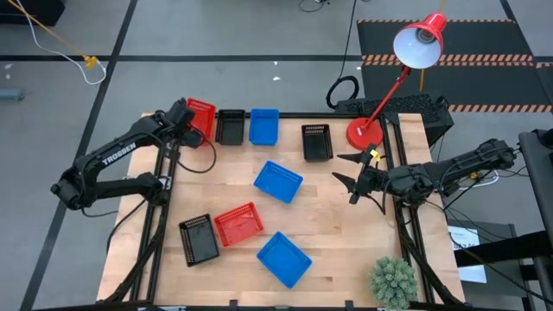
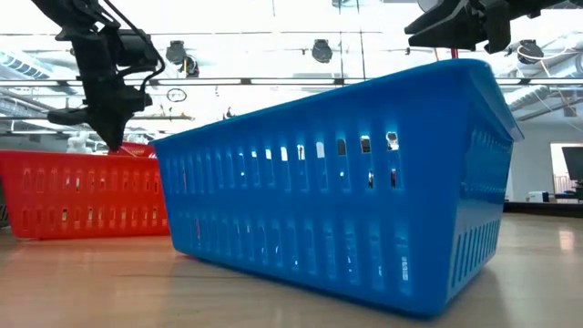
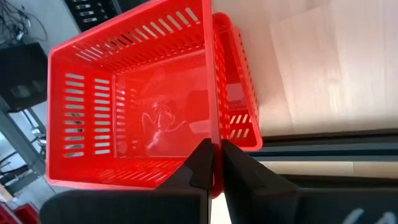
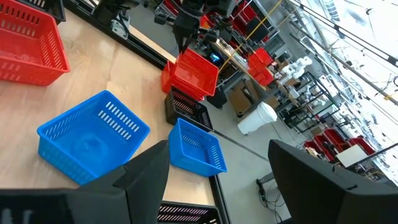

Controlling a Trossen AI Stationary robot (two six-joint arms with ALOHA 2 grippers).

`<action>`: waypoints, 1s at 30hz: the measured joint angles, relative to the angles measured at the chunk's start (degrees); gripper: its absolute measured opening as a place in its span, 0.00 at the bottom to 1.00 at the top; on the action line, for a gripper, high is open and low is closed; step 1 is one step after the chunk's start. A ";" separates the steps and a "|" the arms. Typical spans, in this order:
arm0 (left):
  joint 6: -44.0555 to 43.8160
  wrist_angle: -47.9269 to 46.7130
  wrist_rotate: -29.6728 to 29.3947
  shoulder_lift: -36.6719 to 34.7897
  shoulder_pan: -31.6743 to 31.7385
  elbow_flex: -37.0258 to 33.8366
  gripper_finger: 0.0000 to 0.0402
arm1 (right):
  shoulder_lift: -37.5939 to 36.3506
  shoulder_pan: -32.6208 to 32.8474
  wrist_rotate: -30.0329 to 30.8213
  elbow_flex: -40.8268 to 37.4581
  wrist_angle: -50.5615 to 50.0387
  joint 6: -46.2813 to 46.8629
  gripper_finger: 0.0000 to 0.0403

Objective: Stack baskets by color
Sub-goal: Stack the right red bin on top of the top red bin

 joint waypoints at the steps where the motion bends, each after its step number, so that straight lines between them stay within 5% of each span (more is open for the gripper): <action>1: -0.79 -0.01 0.10 0.00 0.00 0.00 0.06 | 0.00 0.00 0.00 0.00 0.00 0.00 0.66; 5: -3.91 0.00 0.08 0.00 0.00 0.00 0.10 | 0.00 0.00 0.00 0.00 0.00 0.00 0.66; 16: -7.90 2.61 -4.56 -0.47 -0.48 0.00 0.42 | 0.00 0.00 0.00 0.00 0.00 0.00 0.66; 23: -23.70 2.65 -6.20 -2.13 -8.44 2.38 0.32 | 0.02 -0.05 0.00 0.00 0.00 0.00 0.66; 30: -29.43 -0.33 -8.42 3.81 -11.64 2.36 0.24 | 0.02 -1.64 -0.09 0.00 0.02 0.48 0.66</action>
